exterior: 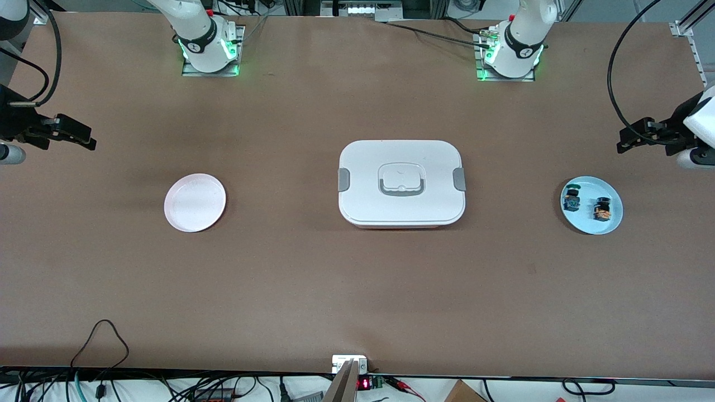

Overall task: Transfer orange switch to right arm and place
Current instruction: 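Move the left gripper toward the light-blue dish of switches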

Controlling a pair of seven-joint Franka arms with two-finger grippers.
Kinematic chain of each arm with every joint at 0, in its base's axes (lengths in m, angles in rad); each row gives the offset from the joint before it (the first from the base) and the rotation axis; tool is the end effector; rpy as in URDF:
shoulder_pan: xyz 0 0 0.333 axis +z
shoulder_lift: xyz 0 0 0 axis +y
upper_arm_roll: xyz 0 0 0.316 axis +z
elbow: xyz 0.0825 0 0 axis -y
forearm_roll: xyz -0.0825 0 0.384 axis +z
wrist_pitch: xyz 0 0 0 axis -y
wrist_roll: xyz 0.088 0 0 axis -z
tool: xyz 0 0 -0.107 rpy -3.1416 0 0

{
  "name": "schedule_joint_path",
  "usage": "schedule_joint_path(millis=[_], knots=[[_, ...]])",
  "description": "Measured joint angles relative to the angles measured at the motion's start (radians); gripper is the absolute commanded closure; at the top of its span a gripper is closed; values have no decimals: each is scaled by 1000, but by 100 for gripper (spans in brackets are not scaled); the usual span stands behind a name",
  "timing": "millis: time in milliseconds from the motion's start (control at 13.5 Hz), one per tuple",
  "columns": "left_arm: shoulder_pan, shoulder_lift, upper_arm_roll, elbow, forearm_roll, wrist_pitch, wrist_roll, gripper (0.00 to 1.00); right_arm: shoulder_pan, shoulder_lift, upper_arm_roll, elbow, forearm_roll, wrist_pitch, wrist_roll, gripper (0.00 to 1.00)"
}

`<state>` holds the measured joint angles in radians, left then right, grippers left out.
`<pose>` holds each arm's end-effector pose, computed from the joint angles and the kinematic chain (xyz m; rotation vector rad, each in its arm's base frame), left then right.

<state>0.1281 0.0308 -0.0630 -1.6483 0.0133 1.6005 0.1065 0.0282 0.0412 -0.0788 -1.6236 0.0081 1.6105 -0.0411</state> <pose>0.5609 0.0384 0.5733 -3.1339 0.0664 0.1242 0.5669 -0.0270 0.5799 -3.1331 0.0158 0.0844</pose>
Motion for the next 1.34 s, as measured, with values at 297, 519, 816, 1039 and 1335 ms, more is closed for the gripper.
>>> schedule_joint_path(millis=[297,519,816,1039,1335], knots=[[0,6,0,-1,0,-73,2,0,0,-28,0,-50,0,37,0,0],[0,14,0,-11,0,-99,49,0,0,-69,0,-117,0,74,0,0],[21,34,4,-59,0,-102,313,0,0,-88,0,-124,0,68,0,0],[82,98,9,-78,1,-93,695,0,0,-88,1,-111,0,65,0,0],[132,164,12,-140,53,12,1115,0,0,-88,1,-104,0,44,0,0]])
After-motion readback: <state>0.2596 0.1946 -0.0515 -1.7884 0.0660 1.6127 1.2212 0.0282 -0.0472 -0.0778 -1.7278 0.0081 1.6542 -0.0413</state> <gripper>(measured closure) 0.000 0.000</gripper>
